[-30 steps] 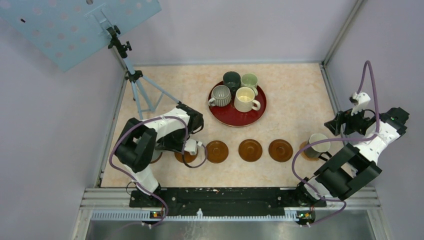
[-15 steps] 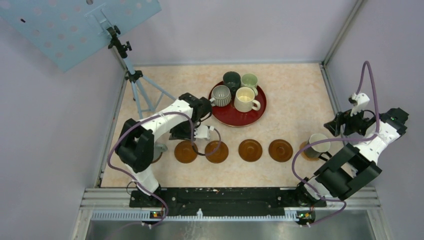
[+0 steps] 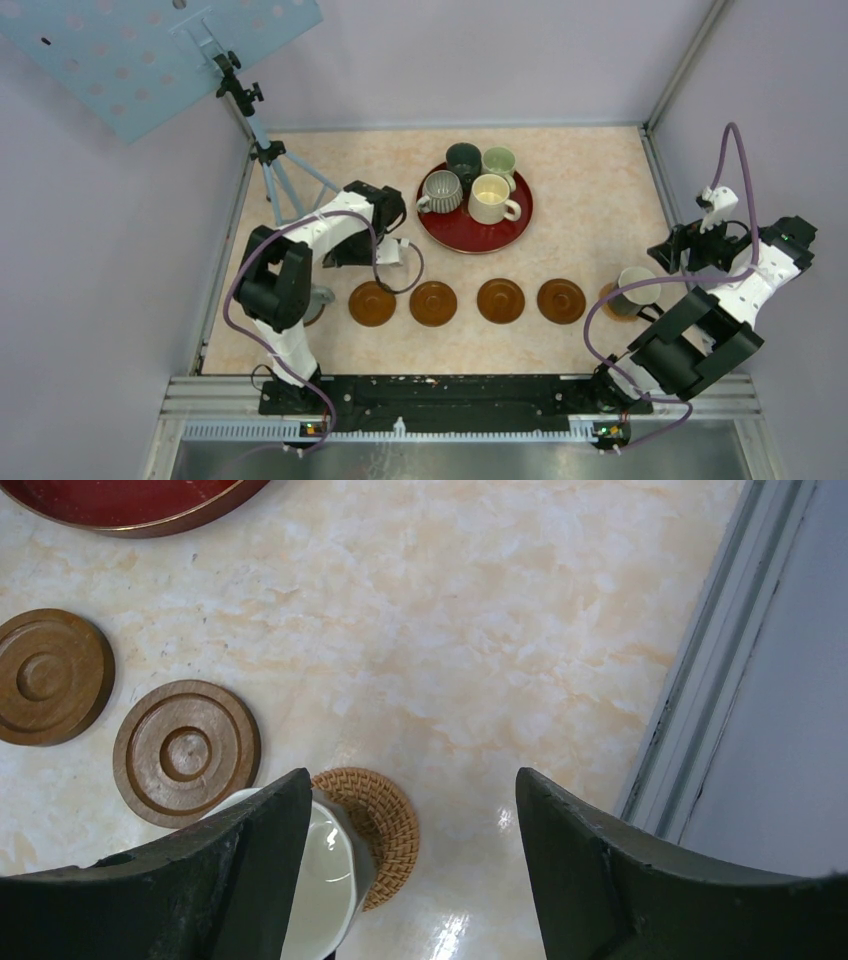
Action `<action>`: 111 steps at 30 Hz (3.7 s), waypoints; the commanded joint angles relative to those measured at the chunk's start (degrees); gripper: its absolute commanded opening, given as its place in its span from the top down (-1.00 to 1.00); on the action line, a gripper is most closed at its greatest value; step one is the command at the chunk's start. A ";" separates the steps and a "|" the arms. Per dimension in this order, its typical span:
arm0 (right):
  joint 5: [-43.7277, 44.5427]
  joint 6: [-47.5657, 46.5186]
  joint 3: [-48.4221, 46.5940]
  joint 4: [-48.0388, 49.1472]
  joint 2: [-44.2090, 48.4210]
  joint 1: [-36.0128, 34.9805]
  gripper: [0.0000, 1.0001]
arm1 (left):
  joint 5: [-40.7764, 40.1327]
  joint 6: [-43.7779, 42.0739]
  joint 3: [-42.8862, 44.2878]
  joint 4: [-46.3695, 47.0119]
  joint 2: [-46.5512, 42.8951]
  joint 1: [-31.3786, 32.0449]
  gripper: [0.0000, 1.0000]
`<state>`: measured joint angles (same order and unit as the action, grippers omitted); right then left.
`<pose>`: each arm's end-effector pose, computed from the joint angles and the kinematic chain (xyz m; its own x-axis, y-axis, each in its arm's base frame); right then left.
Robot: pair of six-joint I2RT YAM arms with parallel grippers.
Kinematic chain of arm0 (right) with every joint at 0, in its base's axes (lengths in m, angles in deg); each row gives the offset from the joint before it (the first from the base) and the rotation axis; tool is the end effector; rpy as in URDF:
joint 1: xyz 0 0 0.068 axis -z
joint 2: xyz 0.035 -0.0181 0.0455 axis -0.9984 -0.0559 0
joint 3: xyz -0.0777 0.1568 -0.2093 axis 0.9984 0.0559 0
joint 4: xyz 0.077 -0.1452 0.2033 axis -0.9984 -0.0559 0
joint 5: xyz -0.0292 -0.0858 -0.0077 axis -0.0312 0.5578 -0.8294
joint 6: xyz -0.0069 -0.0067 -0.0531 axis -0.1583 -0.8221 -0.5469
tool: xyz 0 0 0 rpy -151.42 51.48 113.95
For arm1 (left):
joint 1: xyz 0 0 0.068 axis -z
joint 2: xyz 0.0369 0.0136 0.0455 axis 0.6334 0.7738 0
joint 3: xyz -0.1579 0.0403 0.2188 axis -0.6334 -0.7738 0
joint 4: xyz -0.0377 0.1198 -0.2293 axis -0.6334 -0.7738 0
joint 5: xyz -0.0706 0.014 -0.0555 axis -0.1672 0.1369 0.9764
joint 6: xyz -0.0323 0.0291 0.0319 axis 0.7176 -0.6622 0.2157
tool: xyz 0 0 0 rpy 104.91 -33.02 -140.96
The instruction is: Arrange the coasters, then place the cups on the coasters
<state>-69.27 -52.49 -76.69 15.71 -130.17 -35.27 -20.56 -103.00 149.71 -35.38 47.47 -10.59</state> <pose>0.1761 -0.1734 0.2840 -0.4780 -0.1844 -0.8588 -0.4315 0.9009 0.0467 0.2770 -0.1353 0.2115 -0.2073 0.8842 0.4186 0.9772 0.1670 0.1312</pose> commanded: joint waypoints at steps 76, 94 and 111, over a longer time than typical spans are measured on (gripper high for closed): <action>-1.01 5.62 -1.93 1.58 3.46 -3.36 -0.47 | 19.74 20.91 52.26 12.49 24.89 6.31 -0.95; 0.54 6.87 -1.74 2.55 3.44 -3.36 -0.47 | 20.87 33.22 51.73 19.03 32.59 3.10 -0.37; 1.34 7.36 -2.60 2.17 3.63 -3.36 -0.47 | 18.39 43.57 45.23 21.49 31.68 3.01 0.67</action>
<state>-67.04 -45.34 -77.18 17.35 -128.31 -38.33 -0.43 -62.59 195.82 -17.39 80.38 -7.73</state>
